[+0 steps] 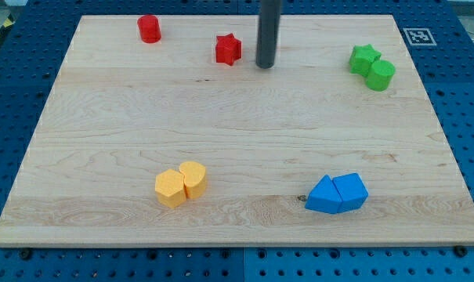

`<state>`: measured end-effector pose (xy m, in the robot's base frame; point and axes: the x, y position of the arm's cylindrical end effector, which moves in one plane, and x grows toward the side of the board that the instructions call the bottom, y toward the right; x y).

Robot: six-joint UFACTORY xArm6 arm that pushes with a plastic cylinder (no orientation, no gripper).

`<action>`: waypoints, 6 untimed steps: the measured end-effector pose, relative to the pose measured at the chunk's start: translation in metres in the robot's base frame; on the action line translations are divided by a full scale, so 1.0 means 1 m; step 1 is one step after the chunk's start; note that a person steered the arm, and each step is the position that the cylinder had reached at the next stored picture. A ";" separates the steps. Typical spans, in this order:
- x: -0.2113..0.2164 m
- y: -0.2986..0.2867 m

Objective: Move the red star towards the right of the red circle

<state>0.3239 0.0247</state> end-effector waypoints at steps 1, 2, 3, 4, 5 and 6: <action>-0.015 -0.051; -0.042 -0.093; -0.037 -0.072; -0.041 -0.041; -0.070 -0.041; -0.096 -0.052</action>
